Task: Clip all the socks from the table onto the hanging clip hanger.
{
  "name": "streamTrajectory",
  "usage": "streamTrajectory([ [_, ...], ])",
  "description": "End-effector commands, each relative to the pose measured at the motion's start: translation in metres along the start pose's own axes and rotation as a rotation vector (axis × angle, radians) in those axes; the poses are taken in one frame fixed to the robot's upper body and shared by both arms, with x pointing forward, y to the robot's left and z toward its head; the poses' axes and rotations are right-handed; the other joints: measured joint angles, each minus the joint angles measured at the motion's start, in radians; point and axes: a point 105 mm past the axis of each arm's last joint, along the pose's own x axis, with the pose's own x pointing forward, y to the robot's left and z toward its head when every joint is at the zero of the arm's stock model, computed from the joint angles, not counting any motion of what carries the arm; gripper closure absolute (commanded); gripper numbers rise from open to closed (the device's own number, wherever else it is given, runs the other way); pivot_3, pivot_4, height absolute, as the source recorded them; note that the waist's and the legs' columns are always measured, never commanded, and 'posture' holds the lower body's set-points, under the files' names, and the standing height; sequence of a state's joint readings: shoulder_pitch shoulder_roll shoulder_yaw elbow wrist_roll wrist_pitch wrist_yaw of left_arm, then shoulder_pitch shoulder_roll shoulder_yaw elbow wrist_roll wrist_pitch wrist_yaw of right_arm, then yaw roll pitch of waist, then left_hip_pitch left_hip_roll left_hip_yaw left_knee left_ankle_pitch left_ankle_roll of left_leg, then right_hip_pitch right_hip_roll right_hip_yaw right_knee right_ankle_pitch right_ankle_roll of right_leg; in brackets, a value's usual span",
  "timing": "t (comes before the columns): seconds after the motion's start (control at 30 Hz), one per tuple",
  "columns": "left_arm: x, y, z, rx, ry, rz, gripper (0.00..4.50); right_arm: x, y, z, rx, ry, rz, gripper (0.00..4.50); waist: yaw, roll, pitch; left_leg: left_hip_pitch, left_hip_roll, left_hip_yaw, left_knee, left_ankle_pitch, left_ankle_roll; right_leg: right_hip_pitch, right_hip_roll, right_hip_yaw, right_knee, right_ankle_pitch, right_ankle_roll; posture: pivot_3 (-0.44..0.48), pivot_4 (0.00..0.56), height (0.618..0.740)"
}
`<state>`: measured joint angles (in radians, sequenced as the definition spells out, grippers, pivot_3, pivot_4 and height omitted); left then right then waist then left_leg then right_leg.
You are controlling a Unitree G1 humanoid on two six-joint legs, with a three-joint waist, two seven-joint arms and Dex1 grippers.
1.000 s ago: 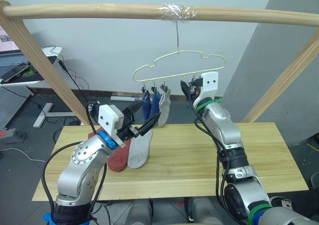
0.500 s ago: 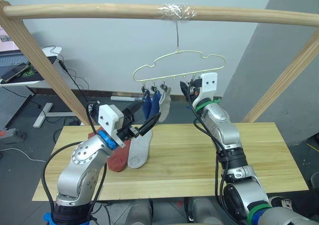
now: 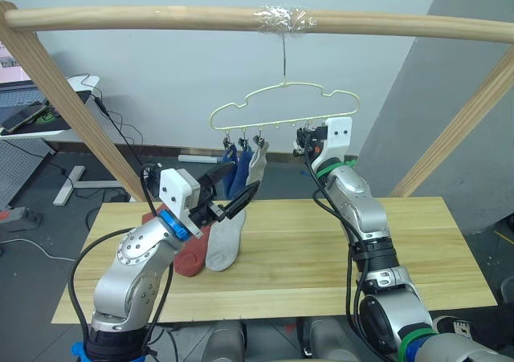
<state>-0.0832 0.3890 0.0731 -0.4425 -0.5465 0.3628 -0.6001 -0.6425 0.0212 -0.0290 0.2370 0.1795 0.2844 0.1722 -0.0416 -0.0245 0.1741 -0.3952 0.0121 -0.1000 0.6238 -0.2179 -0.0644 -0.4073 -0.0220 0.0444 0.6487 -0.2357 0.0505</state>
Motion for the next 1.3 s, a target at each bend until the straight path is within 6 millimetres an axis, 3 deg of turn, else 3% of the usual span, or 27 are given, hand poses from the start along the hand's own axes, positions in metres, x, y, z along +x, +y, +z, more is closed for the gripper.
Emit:
streamTrajectory([
  [0.03, -0.005, 0.001, -0.008, 0.013, 0.054, 0.031, 0.56, 0.001, 0.005, 0.02, 0.005, -0.04, 0.034, 4.47, 0.0, 0.001, -0.001, 0.0, 0.0, 0.0, 0.0, 0.0, 0.0, 0.0, 0.0, 0.0, 0.0, 0.0, 0.0, -0.002, 0.091, 0.74],
  [0.1, -0.01, 0.008, -0.021, 0.004, 0.119, 0.069, 0.56, 0.0, 0.005, 0.019, 0.01, -0.023, 0.044, 4.47, -0.001, 0.002, -0.001, 0.0, 0.0, 0.0, 0.0, 0.0, 0.0, 0.0, 0.0, 0.0, 0.0, 0.001, -0.001, -0.004, 0.092, 0.74],
  [0.3, -0.039, 0.043, -0.09, 0.005, 0.431, 0.291, 0.56, -0.012, 0.004, 0.03, 0.006, 0.069, 0.115, 4.47, -0.005, 0.006, -0.004, 0.001, 0.0, 0.0, 0.0, 0.0, 0.0, 0.0, 0.0, 0.0, 0.001, 0.001, -0.002, -0.027, 0.102, 0.74],
  [0.47, -0.039, 0.065, -0.135, 0.038, 0.55, 0.371, 0.56, -0.021, -0.003, 0.031, -0.014, 0.12, 0.118, 4.47, -0.009, 0.006, -0.004, 0.001, 0.0, -0.001, 0.002, 0.0, 0.0, 0.0, 0.001, 0.0, 0.002, -0.001, 0.001, -0.048, 0.117, 0.74],
  [0.77, -0.004, 0.07, -0.177, 0.023, 0.64, 0.332, 0.56, -0.028, -0.004, 0.031, -0.013, 0.143, 0.087, 4.47, -0.021, 0.006, -0.004, 0.0, 0.0, 0.0, 0.002, 0.0, 0.0, 0.0, 0.001, 0.0, 0.001, 0.0, 0.002, -0.101, 0.141, 0.74],
  [0.87, -0.007, 0.069, -0.192, 0.036, 0.719, 0.321, 0.56, -0.028, -0.005, 0.034, -0.018, 0.14, 0.08, 4.47, -0.031, 0.006, -0.004, 0.0, 0.0, 0.0, 0.002, 0.0, 0.001, 0.0, 0.001, 0.0, 0.001, 0.0, 0.002, -0.105, 0.143, 0.74],
  [1.07, -0.014, 0.073, -0.202, 0.019, 0.781, 0.338, 0.56, -0.03, -0.009, 0.036, -0.015, 0.135, 0.055, 4.47, -0.045, 0.006, -0.004, 0.0, 0.0, -0.001, 0.003, 0.0, 0.001, 0.0, 0.001, 0.0, 0.002, 0.0, 0.002, -0.123, 0.144, 0.74],
  [1.17, -0.011, 0.067, -0.202, 0.004, 0.768, 0.304, 1.17, -0.029, -0.01, 0.036, -0.013, 0.135, 0.051, 4.47, -0.046, 0.006, -0.004, 0.0, 0.0, 0.0, 0.003, 0.0, 0.001, 0.0, 0.001, 0.0, 0.003, 0.0, 0.002, -0.123, 0.147, 0.74],
  [1.3, -0.006, 0.06, -0.199, 0.015, 0.74, 0.273, 2.36, -0.028, -0.01, 0.036, -0.009, 0.135, 0.052, 4.47, -0.046, 0.006, -0.004, 0.0, 0.0, 0.0, 0.003, 0.0, 0.001, 0.0, 0.001, 0.0, 0.003, 0.0, 0.002, -0.117, 0.148, 0.74],
])
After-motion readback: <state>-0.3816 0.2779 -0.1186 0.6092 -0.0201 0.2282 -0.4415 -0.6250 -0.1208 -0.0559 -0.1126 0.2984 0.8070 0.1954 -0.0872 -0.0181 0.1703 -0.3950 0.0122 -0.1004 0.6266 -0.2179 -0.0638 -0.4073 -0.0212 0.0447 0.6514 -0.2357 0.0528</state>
